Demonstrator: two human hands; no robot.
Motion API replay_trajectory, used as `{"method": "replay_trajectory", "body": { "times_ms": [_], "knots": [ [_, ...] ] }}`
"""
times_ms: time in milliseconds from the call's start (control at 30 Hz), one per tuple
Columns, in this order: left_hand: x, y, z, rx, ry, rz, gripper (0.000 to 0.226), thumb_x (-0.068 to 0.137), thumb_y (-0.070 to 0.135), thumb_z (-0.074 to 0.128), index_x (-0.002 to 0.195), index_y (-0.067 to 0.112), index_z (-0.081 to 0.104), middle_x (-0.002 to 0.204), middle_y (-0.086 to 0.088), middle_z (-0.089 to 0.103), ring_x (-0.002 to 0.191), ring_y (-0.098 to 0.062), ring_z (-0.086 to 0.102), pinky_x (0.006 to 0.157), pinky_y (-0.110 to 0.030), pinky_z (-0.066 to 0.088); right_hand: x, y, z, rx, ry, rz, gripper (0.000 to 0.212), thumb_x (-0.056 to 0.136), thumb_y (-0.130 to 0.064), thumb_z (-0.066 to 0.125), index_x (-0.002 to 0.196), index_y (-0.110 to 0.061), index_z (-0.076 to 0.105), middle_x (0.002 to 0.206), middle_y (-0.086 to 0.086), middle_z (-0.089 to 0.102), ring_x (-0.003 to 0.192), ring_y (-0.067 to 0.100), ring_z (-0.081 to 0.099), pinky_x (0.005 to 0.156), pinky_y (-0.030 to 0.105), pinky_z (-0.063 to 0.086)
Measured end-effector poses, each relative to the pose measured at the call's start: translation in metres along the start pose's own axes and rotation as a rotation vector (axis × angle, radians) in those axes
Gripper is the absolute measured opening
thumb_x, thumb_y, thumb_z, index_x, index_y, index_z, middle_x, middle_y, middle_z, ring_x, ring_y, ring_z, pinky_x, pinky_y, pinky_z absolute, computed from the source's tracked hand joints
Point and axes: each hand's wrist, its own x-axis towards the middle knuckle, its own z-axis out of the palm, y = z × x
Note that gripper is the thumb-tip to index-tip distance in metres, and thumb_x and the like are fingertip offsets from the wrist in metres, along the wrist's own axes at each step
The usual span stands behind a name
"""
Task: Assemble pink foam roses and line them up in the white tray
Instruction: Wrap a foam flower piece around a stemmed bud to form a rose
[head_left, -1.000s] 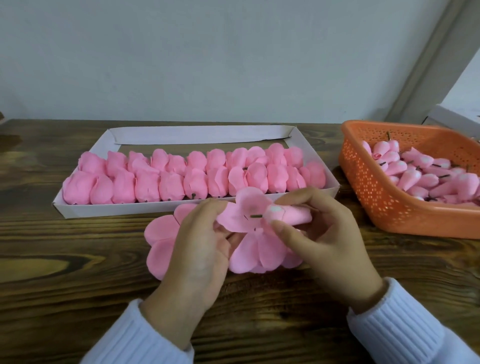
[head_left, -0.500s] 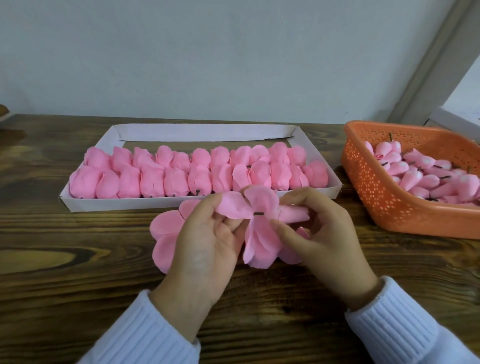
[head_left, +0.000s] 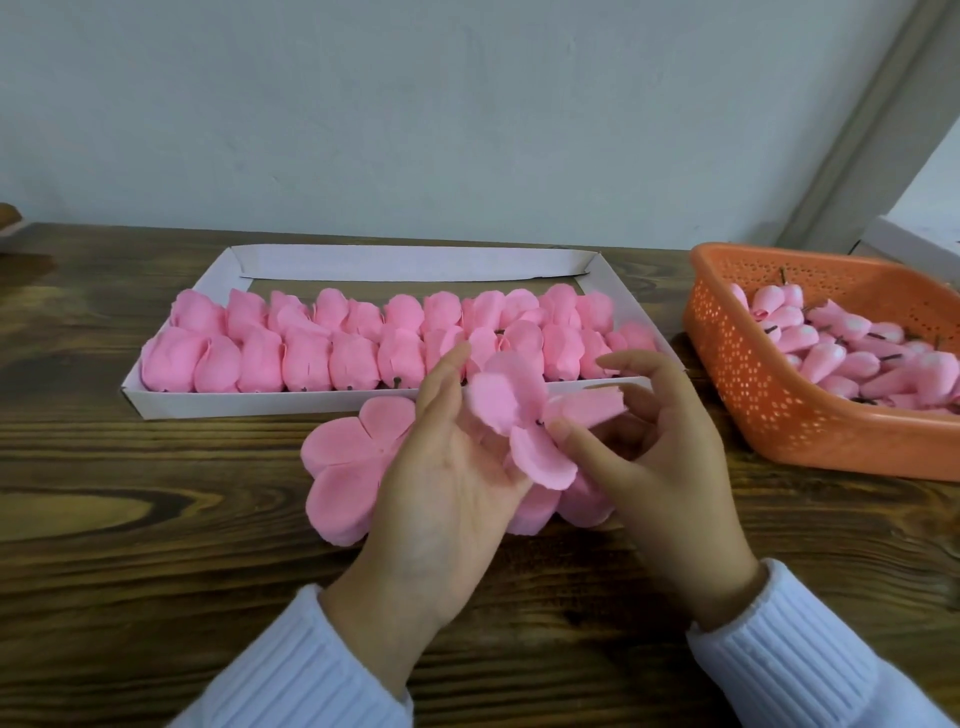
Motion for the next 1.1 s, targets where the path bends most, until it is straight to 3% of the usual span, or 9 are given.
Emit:
{"method": "replay_trajectory", "body": {
  "times_ms": [267, 400, 467, 567, 633, 767, 933, 1000, 1100],
  "knots": [
    [0.003, 0.001, -0.003, -0.006, -0.054, -0.094, 0.043, 0.104, 0.027, 0.035, 0.142, 0.007, 0.041, 0.132, -0.021, 0.057, 0.122, -0.035, 0.056, 0.107, -0.046, 0.038, -0.001, -0.002, 0.001, -0.235, -0.043, -0.235, 0.034, 0.075, -0.009, 0.079, 0.100, -0.021, 0.059, 0.091, -0.014, 0.064, 0.080, 0.006, 0.063, 0.064, 0.015, 0.051],
    [0.004, -0.002, -0.008, 0.092, -0.081, 0.035, 0.049, 0.092, 0.023, 0.053, 0.140, 0.022, 0.042, 0.131, -0.010, 0.061, 0.121, -0.027, 0.058, 0.104, -0.041, 0.044, -0.001, -0.001, 0.000, -0.228, -0.093, -0.216, 0.029, 0.075, -0.008, 0.078, 0.098, -0.018, 0.062, 0.092, -0.014, 0.066, 0.083, 0.003, 0.064, 0.068, 0.011, 0.049],
    [0.003, -0.003, -0.009, 0.281, -0.111, 0.167, 0.049, 0.083, 0.022, 0.057, 0.130, 0.034, 0.047, 0.128, 0.004, 0.063, 0.122, -0.021, 0.057, 0.096, -0.032, 0.050, 0.000, 0.000, 0.001, -0.164, -0.086, -0.152, 0.027, 0.074, -0.004, 0.078, 0.093, -0.017, 0.064, 0.085, -0.013, 0.068, 0.080, 0.002, 0.064, 0.068, 0.011, 0.047],
    [-0.005, -0.009, -0.009, 0.752, -0.336, 0.395, 0.061, 0.088, 0.025, 0.063, 0.138, 0.041, 0.032, 0.147, 0.018, 0.042, 0.141, -0.018, 0.034, 0.111, -0.037, 0.036, 0.000, -0.002, 0.003, 0.096, -0.107, -0.013, 0.024, 0.074, 0.012, 0.071, 0.089, -0.006, 0.063, 0.081, 0.004, 0.069, 0.071, 0.008, 0.065, 0.065, 0.022, 0.052],
    [-0.011, -0.013, -0.010, 1.071, -0.520, 0.463, 0.070, 0.091, 0.027, 0.054, 0.150, 0.030, 0.016, 0.159, 0.013, 0.020, 0.147, -0.013, 0.017, 0.118, -0.047, 0.022, -0.001, -0.005, 0.003, 0.278, -0.132, 0.120, 0.022, 0.077, 0.016, 0.065, 0.091, -0.001, 0.063, 0.078, 0.015, 0.068, 0.070, 0.016, 0.065, 0.060, 0.029, 0.051],
    [-0.016, -0.011, -0.003, 1.419, -0.630, 0.649, 0.069, 0.094, 0.032, 0.047, 0.151, 0.023, 0.009, 0.162, 0.004, 0.007, 0.149, -0.014, 0.006, 0.114, -0.062, 0.013, -0.001, -0.008, 0.001, 0.577, -0.233, 0.411, 0.021, 0.081, 0.002, 0.062, 0.082, -0.018, 0.069, 0.072, 0.003, 0.067, 0.066, 0.018, 0.062, 0.055, 0.027, 0.051],
    [-0.013, -0.012, 0.001, 1.375, -0.352, 0.955, 0.048, 0.095, 0.026, 0.046, 0.140, 0.016, 0.032, 0.146, -0.005, 0.039, 0.138, -0.018, 0.036, 0.110, -0.040, 0.032, 0.003, -0.008, 0.002, 0.922, -0.195, 0.586, 0.023, 0.074, -0.002, 0.059, 0.095, -0.001, 0.069, 0.080, 0.019, 0.056, 0.056, 0.020, 0.051, 0.057, 0.023, 0.045],
    [-0.010, -0.009, 0.001, 1.237, -0.143, 0.977, 0.042, 0.092, 0.022, 0.050, 0.133, 0.020, 0.040, 0.135, -0.003, 0.050, 0.128, -0.015, 0.046, 0.104, -0.026, 0.035, 0.003, -0.008, 0.003, 0.921, -0.252, 0.579, 0.027, 0.070, 0.000, 0.060, 0.095, 0.001, 0.071, 0.073, 0.015, 0.054, 0.047, 0.012, 0.040, 0.044, 0.016, 0.037],
    [-0.008, -0.001, 0.000, 1.002, -0.056, 0.849, 0.047, 0.087, 0.024, 0.057, 0.130, 0.024, 0.037, 0.124, 0.007, 0.059, 0.123, -0.015, 0.053, 0.101, -0.027, 0.040, 0.000, -0.008, 0.006, 0.892, -0.398, 0.556, 0.031, 0.075, 0.007, 0.060, 0.105, 0.006, 0.063, 0.077, 0.013, 0.068, 0.055, 0.014, 0.060, 0.045, 0.018, 0.051]
  ]
}}
